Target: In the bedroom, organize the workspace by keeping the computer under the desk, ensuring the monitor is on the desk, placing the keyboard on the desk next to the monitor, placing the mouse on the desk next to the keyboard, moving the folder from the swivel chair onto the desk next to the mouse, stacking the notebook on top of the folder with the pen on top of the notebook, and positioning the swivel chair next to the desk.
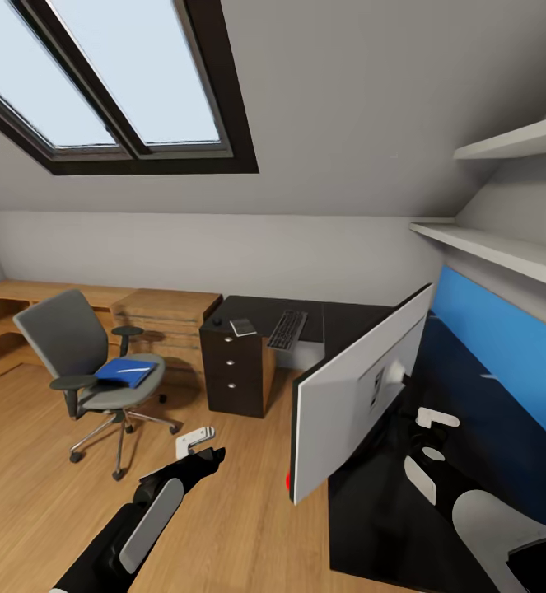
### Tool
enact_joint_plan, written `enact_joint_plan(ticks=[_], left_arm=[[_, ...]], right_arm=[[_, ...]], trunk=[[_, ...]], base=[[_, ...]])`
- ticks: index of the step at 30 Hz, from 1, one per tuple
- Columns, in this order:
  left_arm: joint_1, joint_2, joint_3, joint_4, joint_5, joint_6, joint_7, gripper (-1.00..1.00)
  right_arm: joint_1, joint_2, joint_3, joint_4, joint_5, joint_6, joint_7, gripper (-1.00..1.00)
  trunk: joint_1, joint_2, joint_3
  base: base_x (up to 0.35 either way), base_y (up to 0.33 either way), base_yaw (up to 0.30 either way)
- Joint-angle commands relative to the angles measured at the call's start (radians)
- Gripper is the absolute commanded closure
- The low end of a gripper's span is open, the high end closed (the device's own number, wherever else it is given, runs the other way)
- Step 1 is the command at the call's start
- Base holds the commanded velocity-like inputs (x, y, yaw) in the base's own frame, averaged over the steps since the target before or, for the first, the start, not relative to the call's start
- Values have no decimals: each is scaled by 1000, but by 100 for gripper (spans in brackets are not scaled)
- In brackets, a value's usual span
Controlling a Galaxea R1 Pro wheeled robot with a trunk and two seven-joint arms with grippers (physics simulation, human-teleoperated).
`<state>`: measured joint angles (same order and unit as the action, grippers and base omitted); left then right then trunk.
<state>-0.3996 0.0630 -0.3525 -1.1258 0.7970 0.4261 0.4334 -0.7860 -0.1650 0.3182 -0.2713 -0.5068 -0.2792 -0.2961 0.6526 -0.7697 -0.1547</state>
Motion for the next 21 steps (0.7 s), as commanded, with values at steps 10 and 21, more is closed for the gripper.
enact_joint_plan(ticks=[10, 21], left_arm=[[-1, 0, -3, 6, 9, 0, 10, -100], [-1, 0, -3, 6, 9, 0, 10, -100]], right_arm=[[-1, -1, 9, -2, -8, -3, -5, -100], [-1, -1, 9, -2, -7, -3, -5, -100]], trunk=[[1, -1, -2], [1, -1, -2]], base=[[26, 0, 0], [83, -35, 0]])
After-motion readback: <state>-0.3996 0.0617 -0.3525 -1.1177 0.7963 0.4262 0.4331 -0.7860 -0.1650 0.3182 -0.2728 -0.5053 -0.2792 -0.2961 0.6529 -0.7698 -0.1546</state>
